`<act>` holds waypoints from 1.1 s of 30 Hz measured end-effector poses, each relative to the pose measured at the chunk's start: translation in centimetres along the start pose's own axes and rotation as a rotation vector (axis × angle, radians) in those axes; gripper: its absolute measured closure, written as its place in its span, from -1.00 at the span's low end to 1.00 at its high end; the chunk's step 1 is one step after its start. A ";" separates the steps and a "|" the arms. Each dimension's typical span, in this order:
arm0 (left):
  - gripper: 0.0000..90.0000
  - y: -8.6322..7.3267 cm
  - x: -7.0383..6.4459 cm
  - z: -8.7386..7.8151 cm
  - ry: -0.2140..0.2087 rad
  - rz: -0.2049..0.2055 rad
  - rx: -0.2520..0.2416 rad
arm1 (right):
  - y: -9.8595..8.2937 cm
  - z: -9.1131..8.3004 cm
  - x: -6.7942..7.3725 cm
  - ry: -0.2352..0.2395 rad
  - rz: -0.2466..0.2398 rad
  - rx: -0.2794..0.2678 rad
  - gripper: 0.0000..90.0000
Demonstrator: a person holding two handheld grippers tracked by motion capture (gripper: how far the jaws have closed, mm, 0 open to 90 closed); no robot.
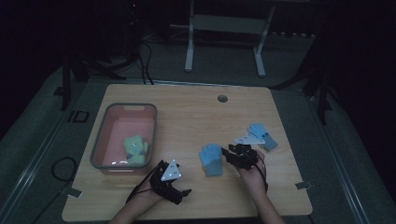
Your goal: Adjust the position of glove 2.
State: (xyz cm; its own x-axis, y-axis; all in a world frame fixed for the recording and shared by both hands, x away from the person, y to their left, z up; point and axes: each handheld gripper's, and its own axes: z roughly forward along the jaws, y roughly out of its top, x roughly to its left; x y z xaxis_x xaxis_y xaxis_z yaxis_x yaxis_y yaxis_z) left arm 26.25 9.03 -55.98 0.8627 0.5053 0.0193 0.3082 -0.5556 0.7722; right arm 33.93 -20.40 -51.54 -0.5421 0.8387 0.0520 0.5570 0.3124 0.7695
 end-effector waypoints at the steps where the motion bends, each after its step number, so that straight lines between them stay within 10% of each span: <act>1: -0.96 0.0 0.0 0.0 -0.001 0.000 0.002 | 0.1 -0.2 -0.6 0.003 -0.001 -0.006 0.38; 18: -0.96 -0.1 0.1 0.0 -0.014 -0.005 0.010 | 0.5 -2.9 -10.3 0.005 -0.025 -0.066 0.40; 33: -0.96 -0.1 0.0 0.2 -0.009 -0.003 0.025 | -0.2 -0.9 -17.4 -0.035 -0.060 0.039 0.37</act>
State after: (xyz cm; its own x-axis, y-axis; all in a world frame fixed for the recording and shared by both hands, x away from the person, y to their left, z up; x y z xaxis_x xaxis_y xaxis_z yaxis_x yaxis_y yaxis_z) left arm 26.30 9.00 -56.20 0.8654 0.5010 0.0107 0.3209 -0.5704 0.7561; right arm 42.70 -35.46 -52.03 -0.5532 0.8329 -0.0162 0.5490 0.3791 0.7449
